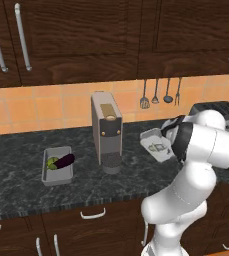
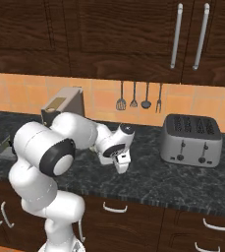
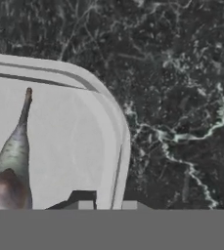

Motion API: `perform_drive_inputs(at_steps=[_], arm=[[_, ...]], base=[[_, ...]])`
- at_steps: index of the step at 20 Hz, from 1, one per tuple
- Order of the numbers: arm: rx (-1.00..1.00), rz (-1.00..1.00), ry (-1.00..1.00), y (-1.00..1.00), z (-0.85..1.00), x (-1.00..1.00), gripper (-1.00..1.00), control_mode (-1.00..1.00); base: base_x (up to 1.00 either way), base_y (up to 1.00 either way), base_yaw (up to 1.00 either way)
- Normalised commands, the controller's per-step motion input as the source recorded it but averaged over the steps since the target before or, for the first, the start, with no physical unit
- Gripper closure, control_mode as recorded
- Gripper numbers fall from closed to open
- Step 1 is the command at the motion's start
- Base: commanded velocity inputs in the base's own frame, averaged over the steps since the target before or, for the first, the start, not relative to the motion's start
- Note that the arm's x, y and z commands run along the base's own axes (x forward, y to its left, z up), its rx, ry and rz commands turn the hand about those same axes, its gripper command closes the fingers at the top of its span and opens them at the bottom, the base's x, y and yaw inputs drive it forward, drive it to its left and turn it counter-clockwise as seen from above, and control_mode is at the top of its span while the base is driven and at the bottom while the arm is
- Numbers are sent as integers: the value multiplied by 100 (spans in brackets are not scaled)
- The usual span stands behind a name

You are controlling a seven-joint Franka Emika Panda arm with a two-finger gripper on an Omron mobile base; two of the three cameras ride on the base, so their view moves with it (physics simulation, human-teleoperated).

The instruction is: Take the meat container that has the fish and place it on the second highest rack of the freezer. Then take the vegetable container that has the eggplant and lime and place it on the highest rack of the freezer.

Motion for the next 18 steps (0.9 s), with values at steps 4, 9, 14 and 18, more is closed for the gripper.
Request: perform_drive_inputs(at_steps=[4,9,14,18], arm=[[8,-7,0,0,48,-19,100,-100],[9,-20,4,4,78,-18,100,-100],[0,-20,16,20,97,-20,100,-100],[4,-20,0,16,41,-80,100,-100]], base=[[0,0,0],[0,0,0],[0,0,0],[0,0,0]])
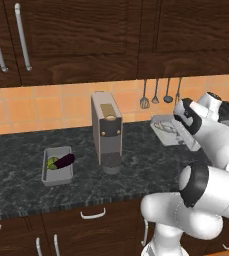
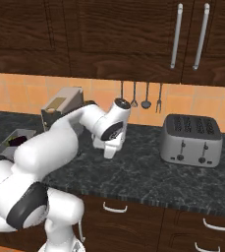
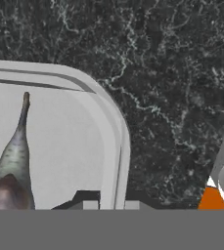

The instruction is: Take the meat container that has the fish and place it on the second highest rack of the freezer. Then take the vegetable container that has the eggplant and lime and place it on the highest rack of the freezer.

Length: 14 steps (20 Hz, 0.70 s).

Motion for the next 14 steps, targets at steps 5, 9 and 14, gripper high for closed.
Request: perform_drive_inputs(at_steps=[5,9,14], arm=[[0,-12,-5,55,25,-94,100,-100],[-2,-1,0,64,55,-82,100,-100],[-3,0,0,50,65,-83,100,-100]], base=[[0,0,0],[0,0,0],[0,0,0]])
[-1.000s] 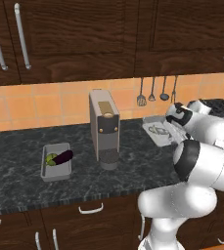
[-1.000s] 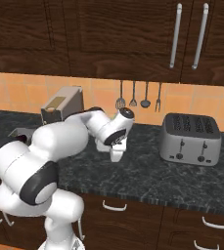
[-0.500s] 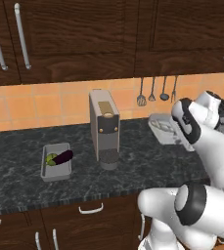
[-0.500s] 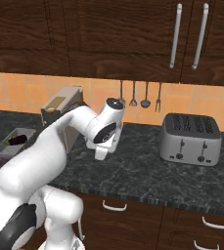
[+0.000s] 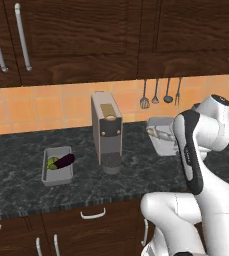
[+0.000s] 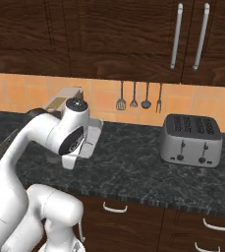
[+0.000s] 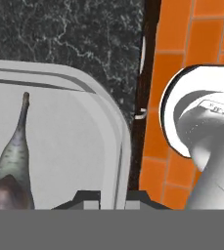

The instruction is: Take the meat container that has the fish and place it on the second highest rack of the freezer. Then take the vegetable container that has the eggplant and lime and place it on the highest rack of the freezer.

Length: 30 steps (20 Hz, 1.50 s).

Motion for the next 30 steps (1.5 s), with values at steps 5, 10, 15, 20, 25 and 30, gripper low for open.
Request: perform_drive_inputs(at_steps=[5,10,15,20,25,30], arm=[[-6,1,3,48,45,-76,100,-100],[-7,1,0,11,8,-45,100,-100],[0,0,0,0,0,-2,100,-100],[0,0,0,0,0,-7,100,-100],[0,0,0,0,0,0,100,100],[0,0,0,0,0,0,100,100]], base=[[0,0,0],[0,0,0],[0,0,0],[0,0,0],[-63,44,-42],[-52,77,-59]])
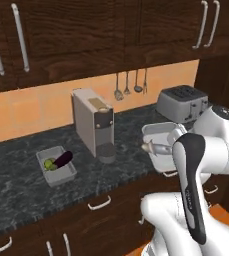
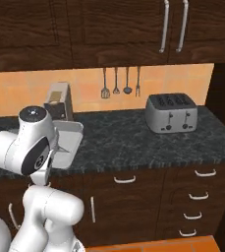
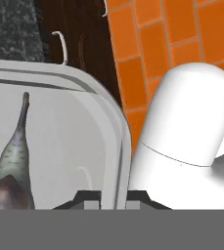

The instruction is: Take the meat container that has the fish and place it on the second highest rack of the freezer. Then take the vegetable container that has the eggplant and lime and place it on the highest rack of the freezer.

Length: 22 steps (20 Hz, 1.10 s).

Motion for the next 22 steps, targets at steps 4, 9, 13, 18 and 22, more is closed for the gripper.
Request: perform_drive_inputs(at_steps=[4,9,13,18,22], arm=[[0,0,0,0,0,0,100,100],[0,0,0,0,0,0,100,100],[0,0,0,0,0,0,100,100],[0,0,0,0,0,0,100,100],[0,0,0,0,0,0,100,100]], base=[[-58,29,-77],[-40,1,-88],[0,-25,-92],[2,-63,-83],[68,-60,-55]])
